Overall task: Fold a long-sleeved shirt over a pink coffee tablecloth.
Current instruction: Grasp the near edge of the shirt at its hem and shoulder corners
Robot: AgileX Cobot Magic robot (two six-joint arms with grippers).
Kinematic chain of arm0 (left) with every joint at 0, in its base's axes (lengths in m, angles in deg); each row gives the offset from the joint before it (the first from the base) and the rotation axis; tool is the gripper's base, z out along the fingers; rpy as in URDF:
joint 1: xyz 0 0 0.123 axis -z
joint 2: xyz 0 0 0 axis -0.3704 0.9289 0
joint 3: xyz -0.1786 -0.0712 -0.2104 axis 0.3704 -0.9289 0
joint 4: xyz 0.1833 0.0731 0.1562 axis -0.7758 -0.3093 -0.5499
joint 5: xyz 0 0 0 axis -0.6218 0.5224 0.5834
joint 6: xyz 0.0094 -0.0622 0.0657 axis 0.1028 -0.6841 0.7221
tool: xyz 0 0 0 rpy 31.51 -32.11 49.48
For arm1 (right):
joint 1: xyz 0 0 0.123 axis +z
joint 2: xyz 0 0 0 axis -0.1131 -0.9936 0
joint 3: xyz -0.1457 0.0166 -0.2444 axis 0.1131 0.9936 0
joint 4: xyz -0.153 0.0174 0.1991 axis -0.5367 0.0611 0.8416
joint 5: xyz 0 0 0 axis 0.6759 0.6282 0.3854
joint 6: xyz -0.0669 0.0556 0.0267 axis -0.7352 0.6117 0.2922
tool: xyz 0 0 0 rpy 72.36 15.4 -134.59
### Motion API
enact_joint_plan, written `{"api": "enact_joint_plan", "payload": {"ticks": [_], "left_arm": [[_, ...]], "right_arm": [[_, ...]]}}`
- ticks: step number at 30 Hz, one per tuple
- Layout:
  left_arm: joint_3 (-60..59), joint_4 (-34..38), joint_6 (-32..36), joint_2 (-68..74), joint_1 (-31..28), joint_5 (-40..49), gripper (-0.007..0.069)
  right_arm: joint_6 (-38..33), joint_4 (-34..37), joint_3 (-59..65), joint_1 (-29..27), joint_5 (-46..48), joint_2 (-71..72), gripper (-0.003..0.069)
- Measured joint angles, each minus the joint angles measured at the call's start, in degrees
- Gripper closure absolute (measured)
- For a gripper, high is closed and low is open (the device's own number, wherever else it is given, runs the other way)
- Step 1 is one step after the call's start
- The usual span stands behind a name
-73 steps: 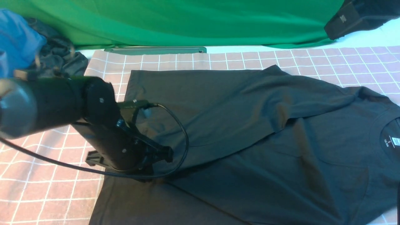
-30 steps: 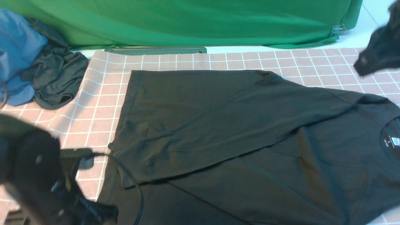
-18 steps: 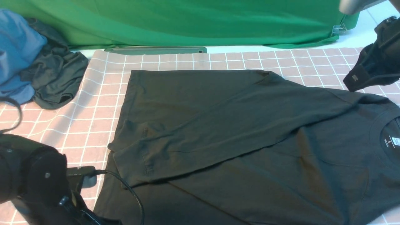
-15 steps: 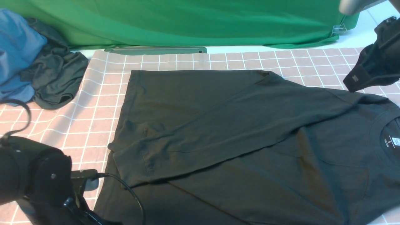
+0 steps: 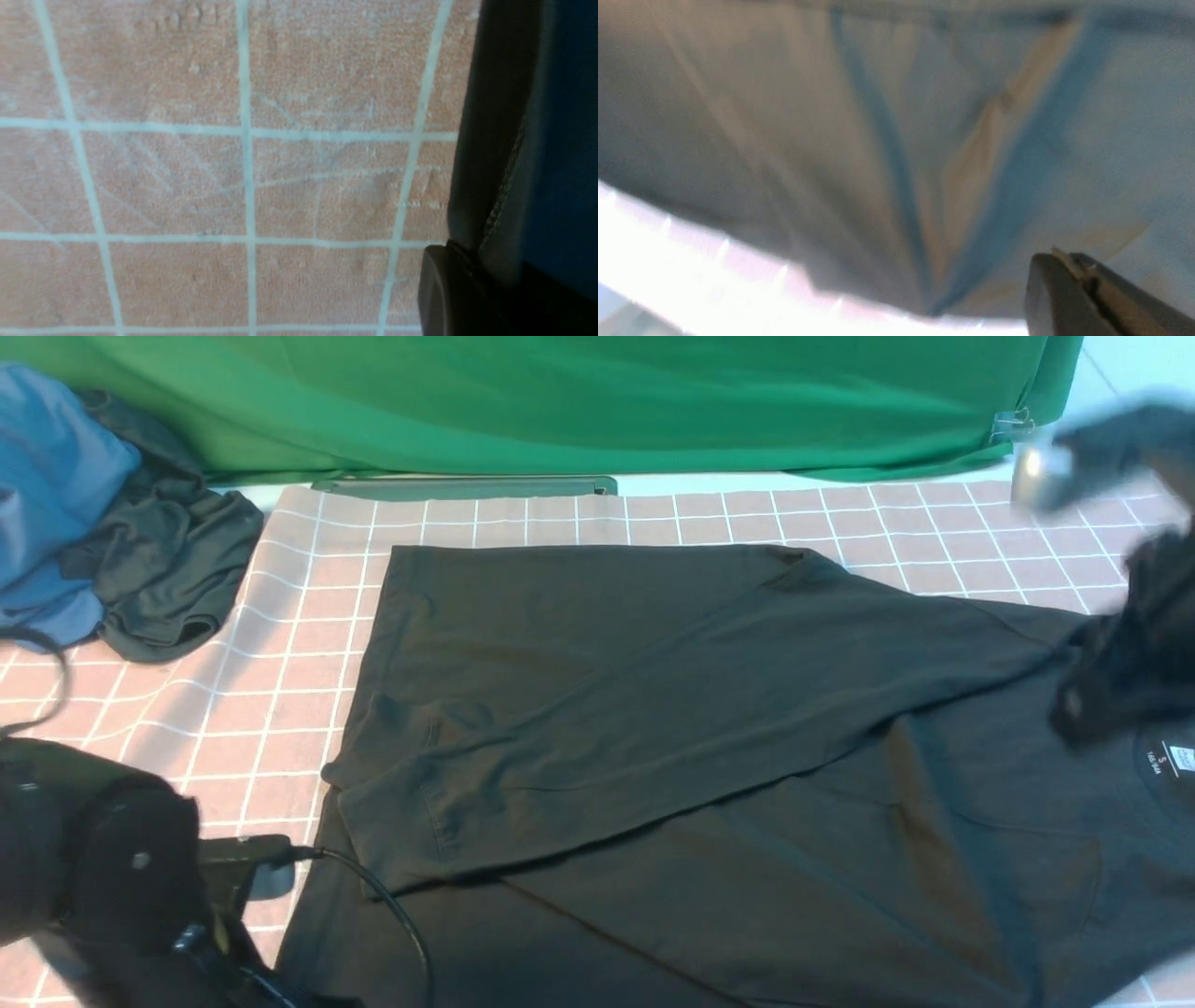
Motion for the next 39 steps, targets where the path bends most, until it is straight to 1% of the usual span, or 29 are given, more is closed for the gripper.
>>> {"api": "enact_joint_plan", "payload": {"ticks": [1, 3, 7, 9, 12, 14, 19, 23, 28, 34, 39], "left_arm": [[0.05, -0.16, -0.41, -1.49, 0.00, 0.71, 0.0594], [0.05, -0.39, -0.84, -4.27, 0.00, 1.35, 0.0594], [0.05, -0.70, -1.87, -8.37, 0.00, 1.69, 0.0594], [0.05, -1.00, -1.92, -9.25, 0.00, 1.69, 0.0594], [0.05, -1.90, -1.97, -9.72, 0.00, 1.79, 0.0594], [0.05, -2.49, -2.10, -9.72, 0.00, 2.28, 0.0594], [0.05, -4.11, -2.99, -9.72, 0.05, 2.55, 0.0594], [0.05, -6.01, -5.35, -9.72, 0.11, 3.08, 0.0594], [0.05, -7.79, -7.03, -9.72, 0.11, 4.06, 0.0594], [0.05, -7.89, -7.51, -9.72, 0.11, 4.05, 0.0594], [0.05, -6.45, -7.51, -9.72, 0.11, 2.70, 0.0594]], "right_arm": [[0.72, 0.00, 2.74, 0.00, 0.06, 0.13, 0.0582], [1.29, 0.07, 8.52, 0.07, -0.82, 0.14, 0.0508], [1.67, -0.29, 19.68, 1.08, -6.59, 0.21, 0.0283], [1.67, -0.35, 23.03, 1.37, -9.70, 0.26, 0.0213], [1.72, -0.35, 27.15, 1.42, -14.81, 0.27, 0.0144], [1.72, -0.35, 28.73, 1.42, -17.25, 0.27, 0.0125], [1.22, -0.35, 29.67, 2.39, -21.03, 0.27, 0.0117], [4.40, -2.00, 29.73, 2.56, -26.35, 0.27, 0.0117], [5.75, -4.00, 29.73, 2.56, -26.07, 0.27, 0.0117], [6.15, -4.73, 29.73, 2.63, -25.51, 0.27, 0.0116], [3.50, -4.81, 29.73, 2.63, -25.30, -1.72, 0.0116]]}}
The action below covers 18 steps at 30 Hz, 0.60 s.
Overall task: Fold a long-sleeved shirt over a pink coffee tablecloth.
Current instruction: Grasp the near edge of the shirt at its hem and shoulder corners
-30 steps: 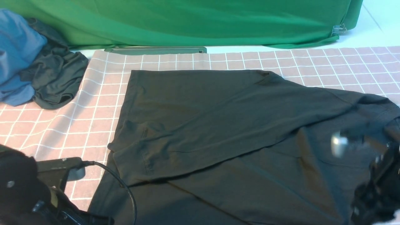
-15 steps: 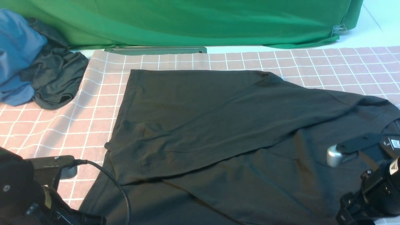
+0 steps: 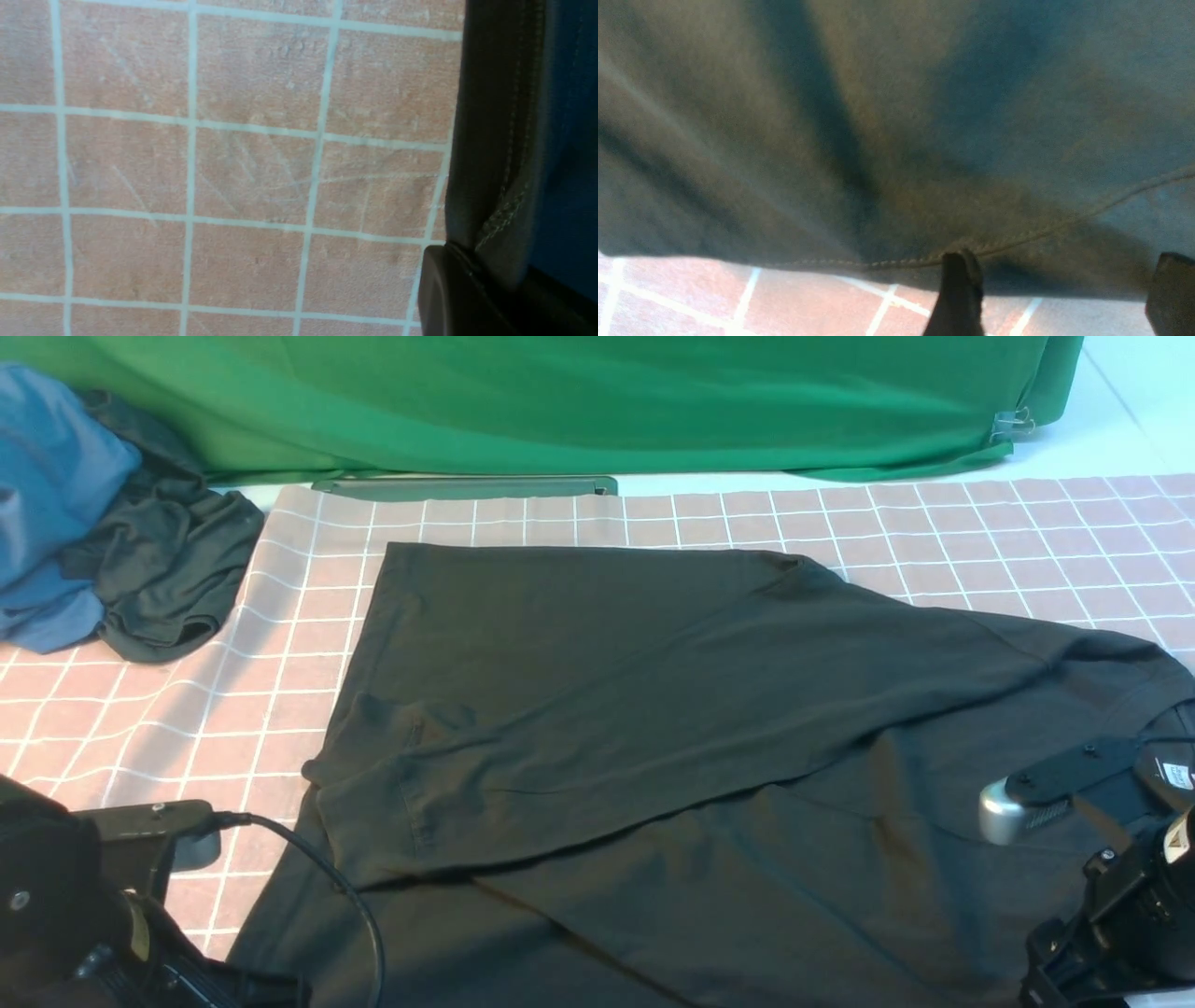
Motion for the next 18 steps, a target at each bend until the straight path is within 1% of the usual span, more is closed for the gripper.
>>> {"api": "enact_joint_plan", "payload": {"ticks": [6, 7, 8, 10, 11, 12, 13, 14, 16, 18], "left_arm": [[0.00, 0.33, 0.00, 0.00, 0.00, -0.39, 0.0594], [0.00, 0.44, 0.00, 0.00, 0.00, -0.52, 0.0594], [0.00, 0.44, 0.00, 0.00, 0.00, -0.52, 0.0594], [0.00, 0.63, 0.07, 0.00, 0.00, -1.18, 0.0594], [0.00, 0.78, 0.07, 0.00, 0.00, -1.47, 0.0594], [0.00, 1.03, 0.07, 0.00, 0.00, -1.89, 0.0594], [0.06, 1.49, 0.01, 0.00, 0.00, -2.40, 0.0594], [0.31, 1.89, 0.01, 0.00, 0.00, -2.47, 0.0594], [1.38, 2.31, 0.01, 0.00, 0.00, -1.87, 0.0594], [3.42, 2.44, 0.01, 0.00, 0.00, -0.59, 0.0594]], "right_arm": [[-1.64, -0.04, 0.00, 0.00, -0.45, -3.97, 0.0118], [-2.18, -0.04, 0.00, 0.00, -0.73, -5.29, 0.0139], [-2.24, -0.16, 0.00, 0.00, -0.73, -5.43, 0.0144], [-2.74, -1.20, -0.19, 0.00, -0.76, -6.27, 0.0245], [-2.78, -1.94, -0.46, 0.00, -0.78, -6.55, 0.0336], [-2.81, -2.29, -0.64, 0.00, -0.72, -6.77, 0.0408], [-2.81, -2.48, -0.95, 0.00, -0.41, -6.91, 0.0509], [-2.81, -2.51, -1.31, 0.00, 0.34, -7.08, 0.0561], [-2.81, -2.85, -2.20, 0.00, 2.34, -7.08, 0.0607], [-2.70, -3.71, -3.31, 0.00, 4.80, -5.96, 0.0617]]}}
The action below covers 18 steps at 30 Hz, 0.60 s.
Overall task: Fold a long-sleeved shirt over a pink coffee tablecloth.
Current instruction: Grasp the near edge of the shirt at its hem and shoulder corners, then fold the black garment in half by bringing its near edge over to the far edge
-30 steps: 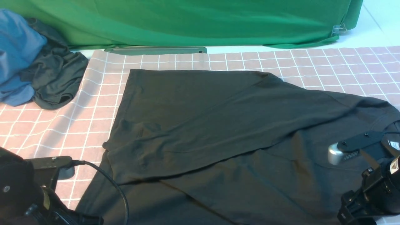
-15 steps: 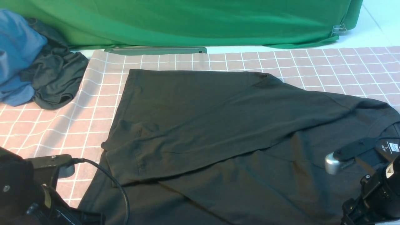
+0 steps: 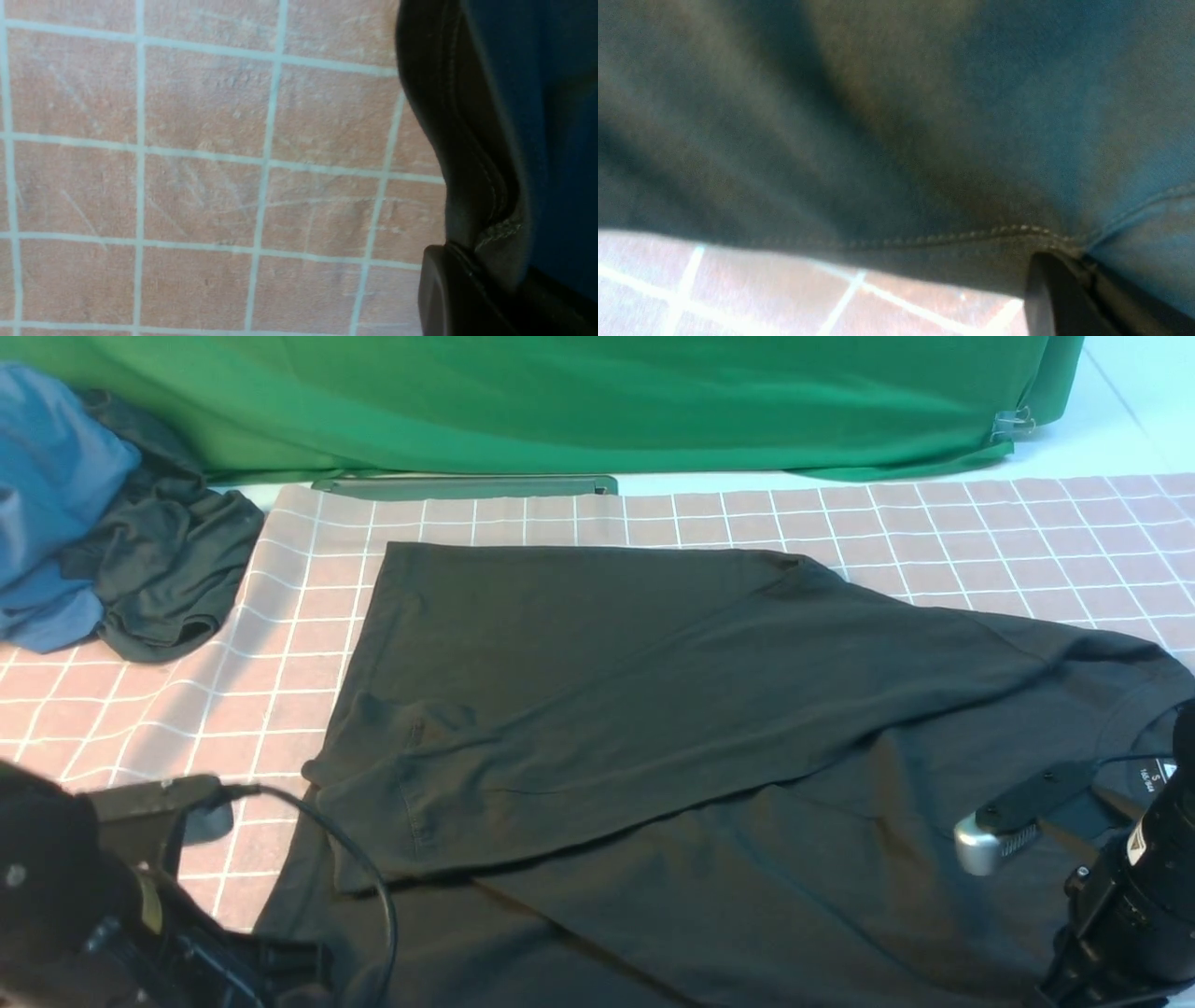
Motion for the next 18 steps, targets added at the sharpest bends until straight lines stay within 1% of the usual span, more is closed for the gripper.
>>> {"api": "enact_joint_plan", "payload": {"ticks": [4, 6, 11, 16, 18], "left_arm": [[4.83, 0.00, -0.12, 0.00, 0.00, 2.19, 0.0594], [6.40, 0.00, -0.17, 0.00, 0.00, 2.57, 0.0594], [7.16, -0.83, -0.17, 0.00, 0.00, 3.33, 0.0594], [7.25, -0.99, -0.17, 0.00, 0.00, 2.80, 0.0594], [8.48, -1.27, -1.63, 0.05, 0.00, 2.19, 0.0594]], "right_arm": [[0.64, -2.35, -2.16, 0.00, 3.16, 4.63, 0.0619], [0.34, -2.35, -2.52, 0.00, 3.86, 6.74, 0.0619], [-0.27, -2.35, -2.70, 0.00, 6.35, 10.73, 0.0620], [-0.27, -2.35, -2.70, 0.00, 6.99, 11.30, 0.0620], [-0.23, -2.35, -2.70, 0.00, 6.99, 11.30, 0.0620]]}}
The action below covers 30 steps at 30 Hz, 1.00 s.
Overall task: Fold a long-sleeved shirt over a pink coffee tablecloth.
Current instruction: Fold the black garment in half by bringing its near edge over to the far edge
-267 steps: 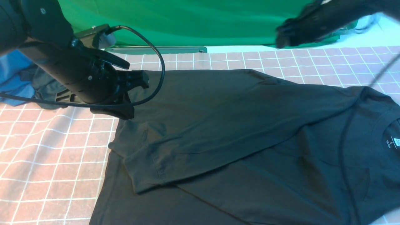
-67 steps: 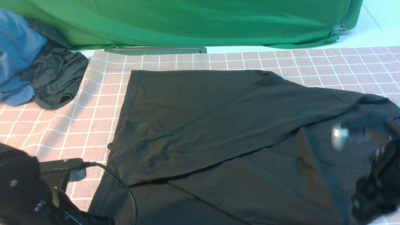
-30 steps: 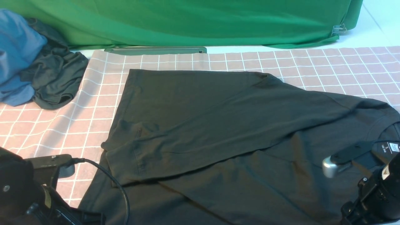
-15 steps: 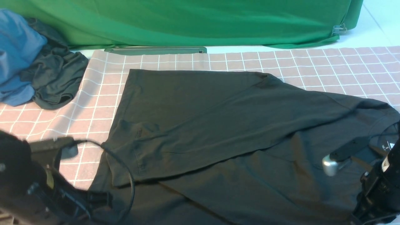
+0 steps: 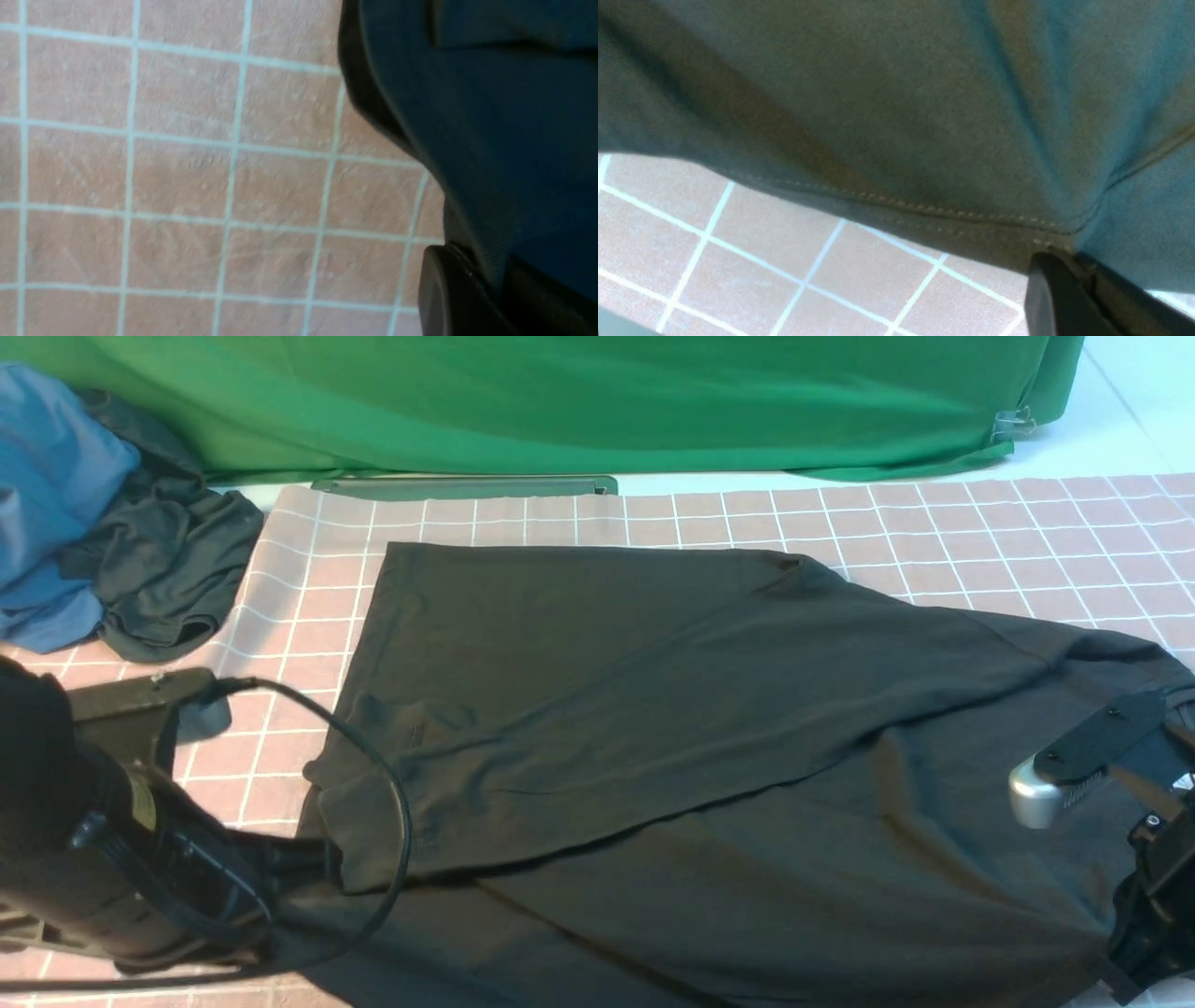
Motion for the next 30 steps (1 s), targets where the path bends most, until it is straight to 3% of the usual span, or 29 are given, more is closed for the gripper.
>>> {"api": "enact_joint_plan", "payload": {"ticks": [5, 10, 13, 24, 28, 30], "left_arm": [[4.93, 0.11, -2.84, 0.58, -2.65, -2.98, 0.0594], [10.45, 4.19, -0.31, 5.08, -8.08, -4.69, 0.0594], [15.69, 8.58, 3.83, 12.15, -12.66, -6.56, 0.0594], [29.89, 11.25, 6.39, 32.03, -16.25, -8.09, 0.0594], [32.36, 11.29, 7.55, 36.02, -16.25, -6.44, 0.0594], [32.49, 11.24, 8.54, 36.47, -16.25, -5.99, 0.0594]], "right_arm": [[0.98, -0.48, -2.06, -0.08, -0.84, -0.17, 0.0622], [1.91, -0.42, -8.34, -2.50, -2.32, -1.48, 0.0623], [1.43, 0.00, -15.26, -5.94, -1.57, -6.69, 0.0623], [0.86, 0.00, -33.87, -8.15, 1.96, -30.61, 0.0620], [0.58, 0.00, -38.81, -7.85, 5.37, -35.66, 0.0540], [-0.11, 0.00, -40.93, -7.10, 8.29, -35.60, 0.0416]]}}
